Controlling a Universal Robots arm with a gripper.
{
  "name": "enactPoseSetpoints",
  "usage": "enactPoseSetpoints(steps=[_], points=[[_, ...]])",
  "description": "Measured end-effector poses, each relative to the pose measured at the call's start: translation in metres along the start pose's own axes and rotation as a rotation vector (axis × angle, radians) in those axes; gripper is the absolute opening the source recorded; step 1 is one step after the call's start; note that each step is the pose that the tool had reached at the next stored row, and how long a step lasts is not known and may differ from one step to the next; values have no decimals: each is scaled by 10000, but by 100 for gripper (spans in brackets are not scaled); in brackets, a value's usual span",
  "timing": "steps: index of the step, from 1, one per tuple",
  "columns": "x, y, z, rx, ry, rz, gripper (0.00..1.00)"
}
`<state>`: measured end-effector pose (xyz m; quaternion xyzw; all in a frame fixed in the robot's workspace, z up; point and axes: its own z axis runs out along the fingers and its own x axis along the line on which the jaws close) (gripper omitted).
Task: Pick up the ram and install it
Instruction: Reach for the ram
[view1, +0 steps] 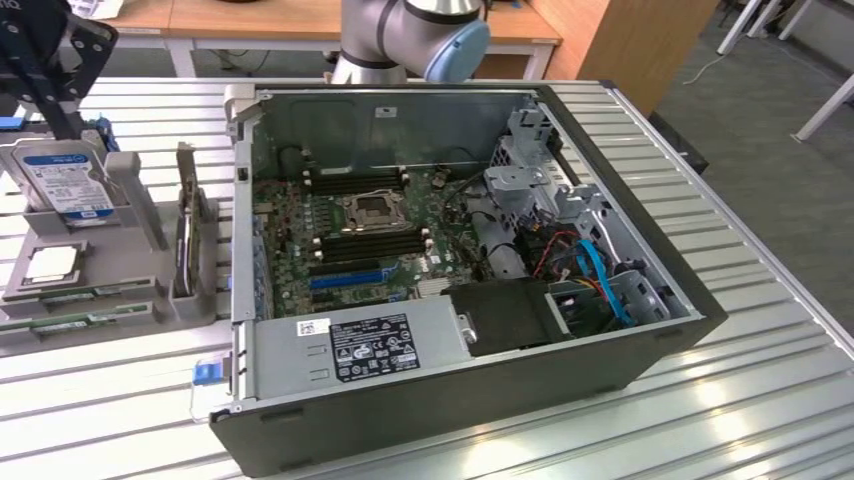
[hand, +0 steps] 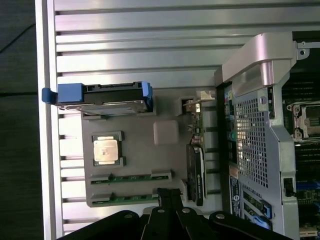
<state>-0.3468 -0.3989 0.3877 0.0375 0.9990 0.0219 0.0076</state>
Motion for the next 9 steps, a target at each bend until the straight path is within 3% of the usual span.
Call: enactPoseSetpoints(steps=[9], points=[[142,-10,2,1,16,2,10]])
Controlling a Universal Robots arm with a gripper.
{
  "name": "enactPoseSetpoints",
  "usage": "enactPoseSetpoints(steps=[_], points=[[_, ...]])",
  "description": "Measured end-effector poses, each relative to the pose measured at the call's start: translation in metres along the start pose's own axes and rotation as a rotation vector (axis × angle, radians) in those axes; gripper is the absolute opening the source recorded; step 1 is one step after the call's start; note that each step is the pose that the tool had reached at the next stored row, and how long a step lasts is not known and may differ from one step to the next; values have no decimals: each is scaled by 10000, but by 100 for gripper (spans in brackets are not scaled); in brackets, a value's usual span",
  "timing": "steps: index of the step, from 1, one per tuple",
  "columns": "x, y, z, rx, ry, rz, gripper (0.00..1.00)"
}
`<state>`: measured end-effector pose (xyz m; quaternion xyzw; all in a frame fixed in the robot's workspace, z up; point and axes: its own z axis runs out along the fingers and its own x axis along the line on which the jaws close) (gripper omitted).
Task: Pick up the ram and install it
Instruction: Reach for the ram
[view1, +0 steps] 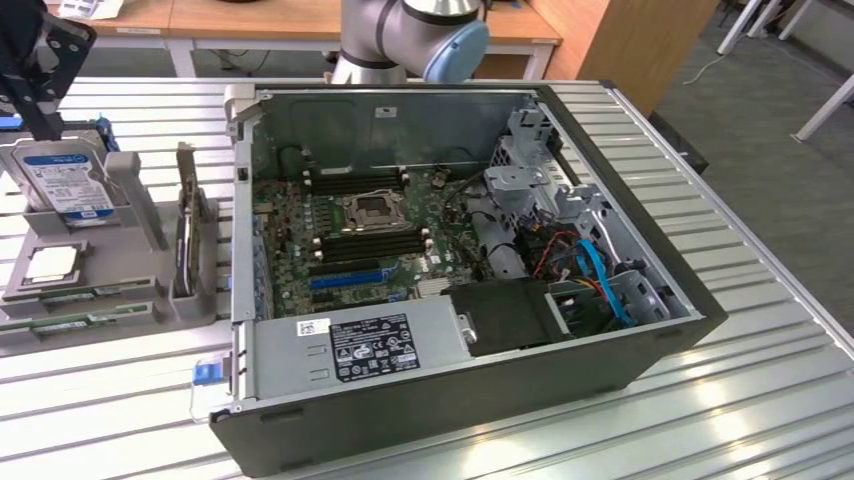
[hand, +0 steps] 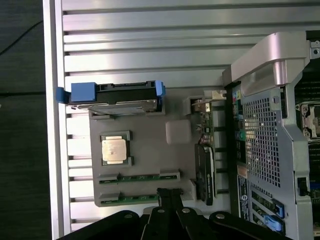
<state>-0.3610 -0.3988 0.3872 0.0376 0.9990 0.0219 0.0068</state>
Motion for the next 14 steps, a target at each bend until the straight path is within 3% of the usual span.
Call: enactPoseSetpoints(steps=[14], points=[[219,-17,3,2,28,1,10]])
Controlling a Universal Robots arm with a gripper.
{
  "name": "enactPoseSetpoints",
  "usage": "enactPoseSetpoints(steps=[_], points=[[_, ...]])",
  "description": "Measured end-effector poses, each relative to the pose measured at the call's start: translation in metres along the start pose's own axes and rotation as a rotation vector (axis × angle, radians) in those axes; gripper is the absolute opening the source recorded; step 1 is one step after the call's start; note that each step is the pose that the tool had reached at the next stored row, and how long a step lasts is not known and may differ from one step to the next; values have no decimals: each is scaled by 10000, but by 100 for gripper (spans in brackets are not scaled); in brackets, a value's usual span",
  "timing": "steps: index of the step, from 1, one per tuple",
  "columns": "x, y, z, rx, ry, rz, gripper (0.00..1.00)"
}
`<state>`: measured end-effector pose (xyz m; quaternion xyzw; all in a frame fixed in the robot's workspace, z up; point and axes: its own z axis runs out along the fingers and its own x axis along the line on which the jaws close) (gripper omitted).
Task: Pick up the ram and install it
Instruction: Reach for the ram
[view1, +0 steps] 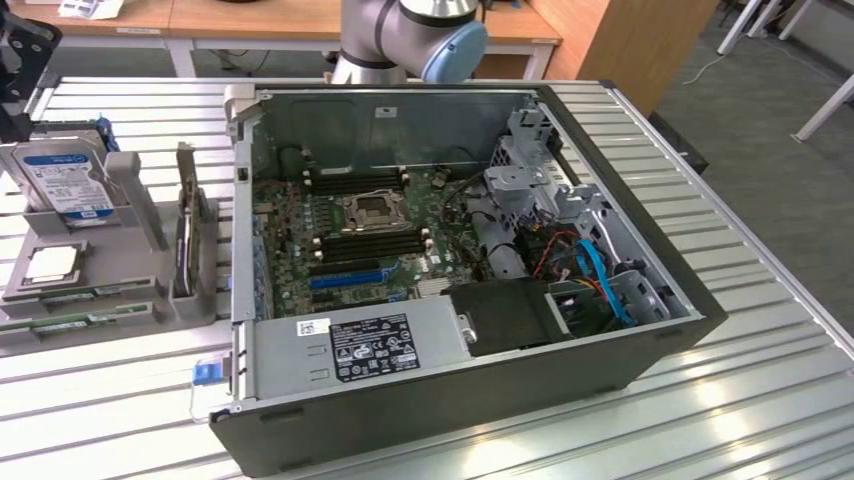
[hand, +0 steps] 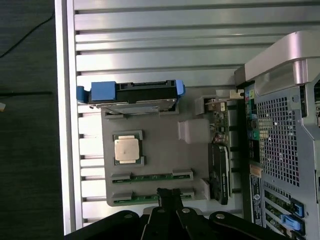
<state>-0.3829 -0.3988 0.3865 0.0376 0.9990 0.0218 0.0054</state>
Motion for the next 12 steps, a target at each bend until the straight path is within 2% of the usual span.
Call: enactPoseSetpoints(steps=[12], points=[[169,-13,3,2,29,1,10]])
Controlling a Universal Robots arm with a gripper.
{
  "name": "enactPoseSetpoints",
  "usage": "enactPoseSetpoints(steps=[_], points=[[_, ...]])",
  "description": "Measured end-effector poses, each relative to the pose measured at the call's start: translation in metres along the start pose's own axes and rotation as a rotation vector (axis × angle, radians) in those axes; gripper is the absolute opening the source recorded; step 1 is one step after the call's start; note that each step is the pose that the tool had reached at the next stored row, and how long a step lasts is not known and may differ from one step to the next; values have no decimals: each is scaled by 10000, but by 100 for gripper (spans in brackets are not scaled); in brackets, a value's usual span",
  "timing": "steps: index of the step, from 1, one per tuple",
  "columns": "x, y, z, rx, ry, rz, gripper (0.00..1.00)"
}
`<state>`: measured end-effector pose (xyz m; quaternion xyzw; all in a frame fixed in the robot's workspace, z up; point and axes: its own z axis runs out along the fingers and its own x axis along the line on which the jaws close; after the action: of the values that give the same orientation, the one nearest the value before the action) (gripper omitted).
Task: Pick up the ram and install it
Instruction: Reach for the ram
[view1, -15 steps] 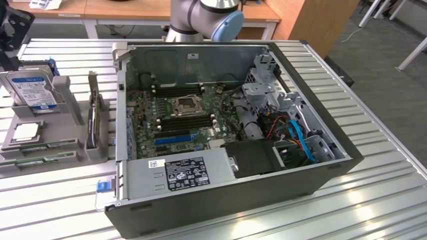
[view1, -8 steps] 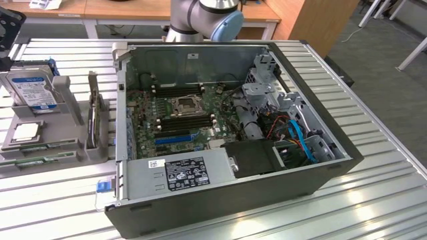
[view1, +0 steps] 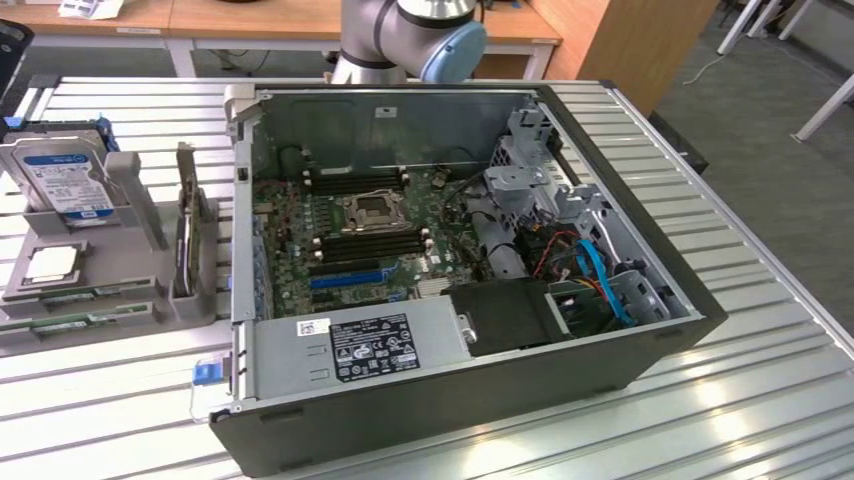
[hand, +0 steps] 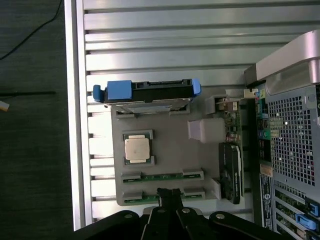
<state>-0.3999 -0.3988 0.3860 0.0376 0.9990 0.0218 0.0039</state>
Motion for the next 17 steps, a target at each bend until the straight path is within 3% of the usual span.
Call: enactPoseSetpoints(steps=[17], points=[[9,-50,-2,1,2,1,10]])
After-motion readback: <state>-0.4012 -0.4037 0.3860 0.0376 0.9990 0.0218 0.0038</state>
